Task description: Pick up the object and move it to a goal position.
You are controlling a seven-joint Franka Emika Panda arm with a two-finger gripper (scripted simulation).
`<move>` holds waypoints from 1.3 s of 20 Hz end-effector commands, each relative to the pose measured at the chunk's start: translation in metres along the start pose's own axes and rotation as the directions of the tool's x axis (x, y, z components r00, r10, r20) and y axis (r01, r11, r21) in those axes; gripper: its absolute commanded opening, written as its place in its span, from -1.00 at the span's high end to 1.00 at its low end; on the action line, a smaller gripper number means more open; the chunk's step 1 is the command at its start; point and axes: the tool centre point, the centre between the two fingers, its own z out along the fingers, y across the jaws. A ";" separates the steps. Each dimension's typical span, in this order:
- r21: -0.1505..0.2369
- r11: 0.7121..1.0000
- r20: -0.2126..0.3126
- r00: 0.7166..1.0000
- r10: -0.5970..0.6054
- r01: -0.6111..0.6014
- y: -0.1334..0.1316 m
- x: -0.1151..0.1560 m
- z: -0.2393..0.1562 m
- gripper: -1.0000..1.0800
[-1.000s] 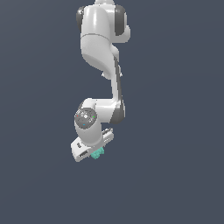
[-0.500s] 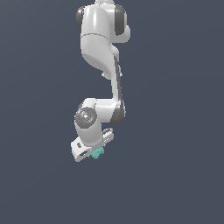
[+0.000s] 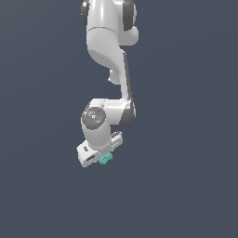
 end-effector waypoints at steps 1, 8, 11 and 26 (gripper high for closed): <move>-0.001 1.000 -0.001 1.000 0.000 0.000 -0.007 -0.002 -0.010 1.00; -0.001 1.000 0.000 1.000 0.000 0.000 -0.038 -0.012 -0.048 1.00; -0.001 1.000 0.000 1.000 0.000 0.000 -0.052 -0.016 -0.066 1.00; -0.001 1.000 0.000 1.000 0.000 0.000 -0.089 -0.026 -0.116 1.00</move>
